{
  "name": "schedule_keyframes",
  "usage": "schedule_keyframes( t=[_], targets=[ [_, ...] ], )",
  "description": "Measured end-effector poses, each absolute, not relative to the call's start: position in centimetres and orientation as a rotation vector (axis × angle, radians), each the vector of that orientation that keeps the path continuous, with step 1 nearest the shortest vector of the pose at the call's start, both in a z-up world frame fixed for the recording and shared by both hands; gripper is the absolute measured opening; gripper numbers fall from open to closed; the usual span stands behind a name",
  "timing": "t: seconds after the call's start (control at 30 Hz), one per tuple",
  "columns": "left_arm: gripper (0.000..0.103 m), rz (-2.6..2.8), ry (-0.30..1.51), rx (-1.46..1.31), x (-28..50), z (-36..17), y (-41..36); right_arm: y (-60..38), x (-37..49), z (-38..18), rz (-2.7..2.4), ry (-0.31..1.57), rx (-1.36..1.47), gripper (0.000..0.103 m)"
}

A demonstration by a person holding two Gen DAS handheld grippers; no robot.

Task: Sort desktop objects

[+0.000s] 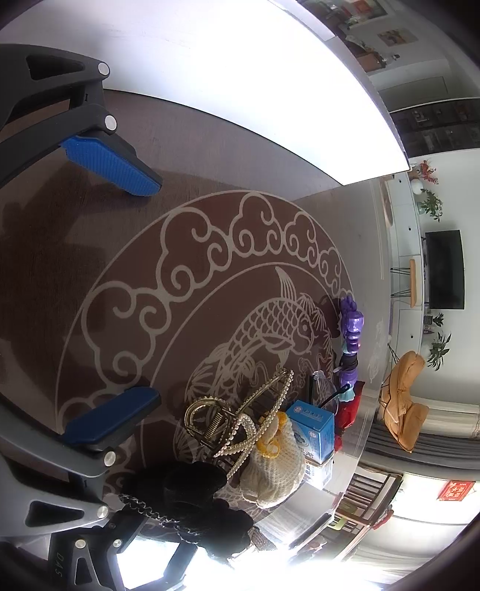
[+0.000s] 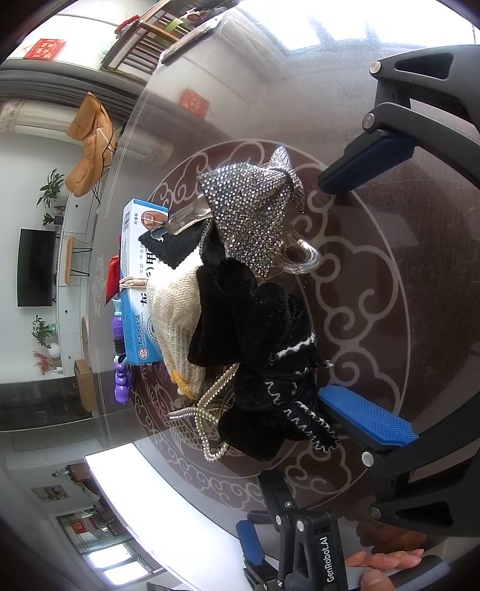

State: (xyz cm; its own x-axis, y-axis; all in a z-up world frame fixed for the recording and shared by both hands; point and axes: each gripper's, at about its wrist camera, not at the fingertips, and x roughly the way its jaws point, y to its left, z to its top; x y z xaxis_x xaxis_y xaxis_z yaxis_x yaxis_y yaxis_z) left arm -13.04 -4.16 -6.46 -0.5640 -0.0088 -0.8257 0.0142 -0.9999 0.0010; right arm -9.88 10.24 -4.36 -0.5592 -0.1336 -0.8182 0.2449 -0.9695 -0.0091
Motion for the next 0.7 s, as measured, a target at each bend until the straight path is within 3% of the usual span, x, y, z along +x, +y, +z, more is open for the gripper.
schedule_keyframes(
  t=[0.7],
  targets=[
    [0.103,-2.778,0.008,1.457,-12.65,-6.42,-4.14,10.27,-9.76,-4.47,-2.593,0.18,1.344,0.103]
  ],
)
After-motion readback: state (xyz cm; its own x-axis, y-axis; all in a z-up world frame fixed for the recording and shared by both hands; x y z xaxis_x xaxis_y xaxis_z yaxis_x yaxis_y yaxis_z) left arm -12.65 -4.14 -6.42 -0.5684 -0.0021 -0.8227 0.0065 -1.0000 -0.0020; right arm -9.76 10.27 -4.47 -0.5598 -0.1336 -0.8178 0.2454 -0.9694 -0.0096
